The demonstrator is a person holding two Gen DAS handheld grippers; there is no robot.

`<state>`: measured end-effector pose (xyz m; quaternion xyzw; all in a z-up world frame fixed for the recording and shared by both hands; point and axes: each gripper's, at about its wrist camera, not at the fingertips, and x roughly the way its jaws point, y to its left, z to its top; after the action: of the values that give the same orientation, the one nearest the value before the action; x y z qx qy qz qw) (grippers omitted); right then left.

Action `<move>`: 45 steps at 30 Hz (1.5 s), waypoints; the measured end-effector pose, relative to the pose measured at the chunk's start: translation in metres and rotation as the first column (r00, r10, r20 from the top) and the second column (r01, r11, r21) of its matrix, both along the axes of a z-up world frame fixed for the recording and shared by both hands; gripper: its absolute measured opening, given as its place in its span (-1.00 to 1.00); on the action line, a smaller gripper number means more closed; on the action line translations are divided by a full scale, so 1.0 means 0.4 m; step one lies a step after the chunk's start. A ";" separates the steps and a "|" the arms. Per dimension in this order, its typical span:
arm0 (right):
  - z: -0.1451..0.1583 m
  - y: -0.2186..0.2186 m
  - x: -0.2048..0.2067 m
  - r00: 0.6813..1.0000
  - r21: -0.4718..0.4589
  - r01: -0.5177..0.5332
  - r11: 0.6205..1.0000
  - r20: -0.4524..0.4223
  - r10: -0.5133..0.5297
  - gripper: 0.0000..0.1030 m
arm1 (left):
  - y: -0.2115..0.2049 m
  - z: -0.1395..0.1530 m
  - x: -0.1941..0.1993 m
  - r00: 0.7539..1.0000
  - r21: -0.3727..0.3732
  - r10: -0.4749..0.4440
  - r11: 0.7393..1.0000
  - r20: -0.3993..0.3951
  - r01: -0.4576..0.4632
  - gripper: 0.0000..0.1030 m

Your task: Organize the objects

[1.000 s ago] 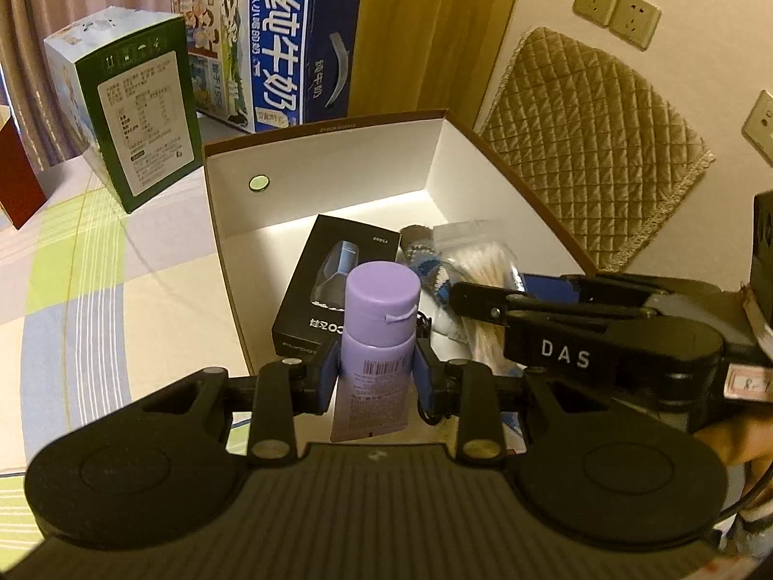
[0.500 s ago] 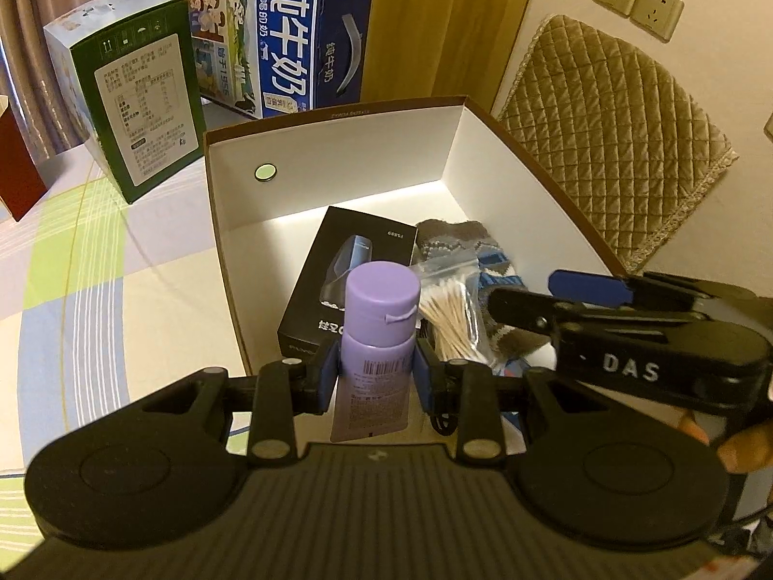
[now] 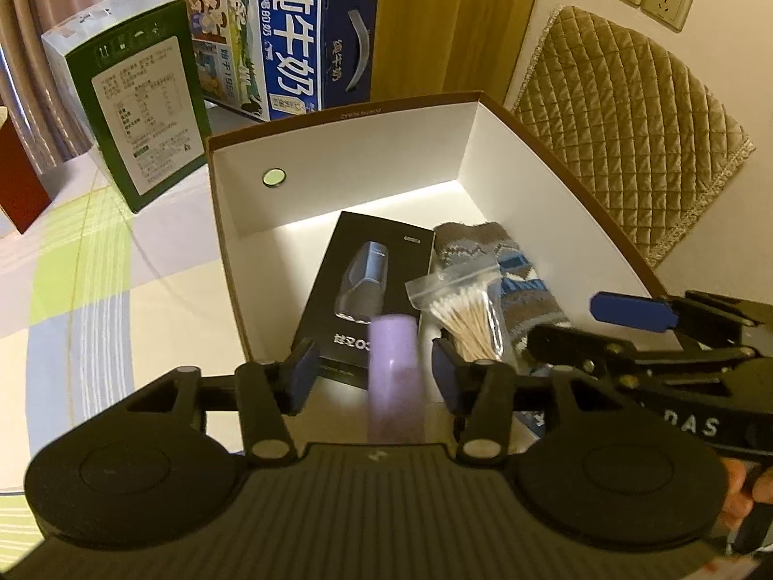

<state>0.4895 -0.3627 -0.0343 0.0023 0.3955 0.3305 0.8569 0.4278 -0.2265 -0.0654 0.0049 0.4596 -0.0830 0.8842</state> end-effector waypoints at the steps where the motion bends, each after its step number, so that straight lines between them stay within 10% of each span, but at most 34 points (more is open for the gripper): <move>1: 0.003 0.000 -0.006 1.000 -0.002 -0.005 1.000 0.004 0.005 0.38 | 0.002 0.002 -0.001 1.000 -0.001 0.001 1.000 -0.001 -0.001 0.01; 17: 0.063 -0.057 -0.095 0.999 0.012 0.005 1.000 0.036 -0.005 0.96 | 0.042 0.084 -0.124 0.997 -0.044 0.054 0.998 0.058 -0.052 0.85; 45: 0.070 -0.042 -0.297 0.998 -0.020 -0.063 0.998 -0.014 0.063 0.96 | 0.120 0.118 -0.434 0.972 0.030 0.197 0.979 0.127 -0.203 0.98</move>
<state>0.3708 -0.3797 -0.0062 -0.0167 0.4044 0.3534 0.8434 0.2540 -0.1786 -0.0181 -0.0175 0.4037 0.0168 0.9146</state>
